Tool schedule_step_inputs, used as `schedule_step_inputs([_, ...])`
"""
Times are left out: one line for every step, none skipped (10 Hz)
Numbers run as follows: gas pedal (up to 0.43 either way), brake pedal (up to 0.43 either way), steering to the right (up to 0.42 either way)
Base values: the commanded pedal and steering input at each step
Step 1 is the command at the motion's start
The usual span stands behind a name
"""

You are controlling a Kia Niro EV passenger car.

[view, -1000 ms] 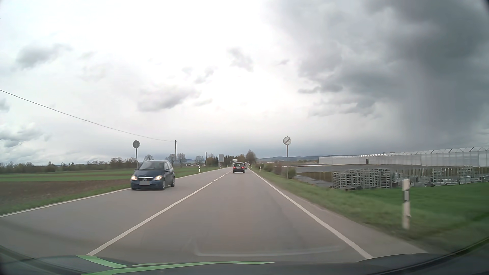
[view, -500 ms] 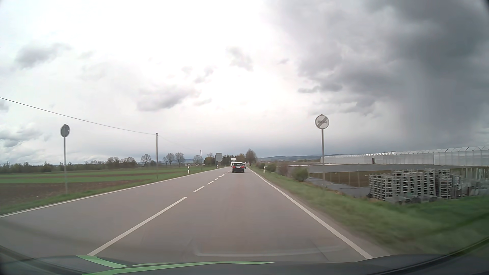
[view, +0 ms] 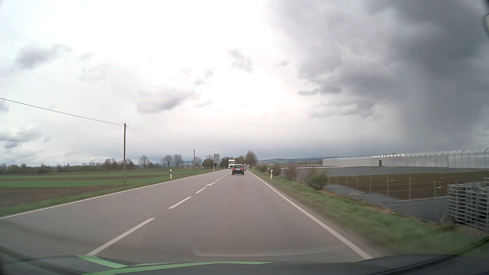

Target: Follow the waypoints while adhering to traffic rules and regulations

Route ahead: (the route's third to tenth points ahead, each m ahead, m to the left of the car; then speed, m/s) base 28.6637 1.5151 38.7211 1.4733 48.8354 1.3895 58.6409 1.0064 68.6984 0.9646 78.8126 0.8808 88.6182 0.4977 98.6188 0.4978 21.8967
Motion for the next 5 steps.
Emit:
schedule_step_inputs([0.177, 0.0, -0.001])
schedule_step_inputs([0.177, 0.0, 0.0])
schedule_step_inputs([0.177, 0.0, 0.0])
schedule_step_inputs([0.177, 0.0, 0.0])
schedule_step_inputs([0.177, 0.0, 0.0])
